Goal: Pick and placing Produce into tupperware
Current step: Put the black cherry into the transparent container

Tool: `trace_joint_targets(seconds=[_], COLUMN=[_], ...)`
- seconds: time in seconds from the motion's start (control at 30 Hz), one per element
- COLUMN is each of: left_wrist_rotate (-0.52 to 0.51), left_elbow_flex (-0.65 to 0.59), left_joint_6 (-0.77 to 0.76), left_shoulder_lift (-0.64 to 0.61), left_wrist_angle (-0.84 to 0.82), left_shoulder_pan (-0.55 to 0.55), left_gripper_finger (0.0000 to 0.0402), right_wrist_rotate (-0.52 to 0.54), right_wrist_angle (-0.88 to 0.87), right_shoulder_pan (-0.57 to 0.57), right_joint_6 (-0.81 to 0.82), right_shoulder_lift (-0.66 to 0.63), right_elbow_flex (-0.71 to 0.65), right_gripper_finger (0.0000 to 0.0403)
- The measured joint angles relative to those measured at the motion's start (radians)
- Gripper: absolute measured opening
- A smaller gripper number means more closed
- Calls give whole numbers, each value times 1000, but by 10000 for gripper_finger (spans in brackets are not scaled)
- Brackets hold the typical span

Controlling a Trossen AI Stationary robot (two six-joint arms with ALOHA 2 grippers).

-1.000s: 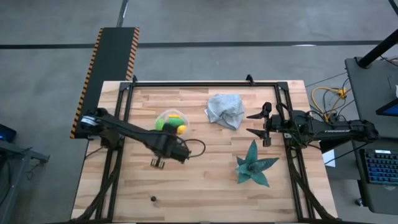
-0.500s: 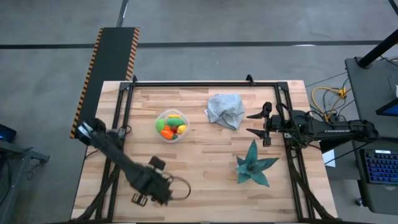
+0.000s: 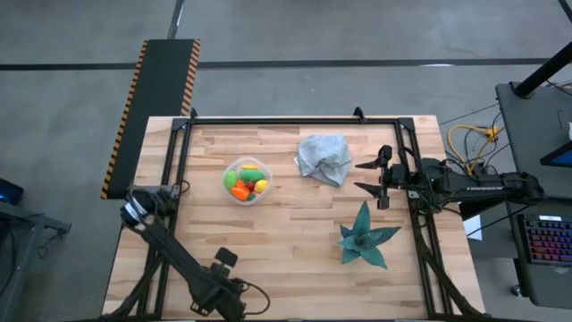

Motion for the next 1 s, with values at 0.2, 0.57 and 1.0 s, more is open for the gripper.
trace_joint_targets(seconds=[0.2,0.57,1.0], left_wrist_rotate=[36,8,9], left_elbow_flex=[-6,-40,-85], left_joint_6=[0,1,1], left_shoulder_lift=[51,53,53], left_wrist_angle=[-28,60,102], left_shoulder_pan=[-4,-6,-7], left_gripper_finger=[114,114,114], right_wrist_rotate=[0,-1,-1], right_wrist_angle=[0,-3,-6], right_shoulder_pan=[0,0,0], right_joint_6=[1,-1,-5], right_shoulder_lift=[0,0,0], right_elbow_flex=[0,0,0], right_gripper_finger=[242,242,242])
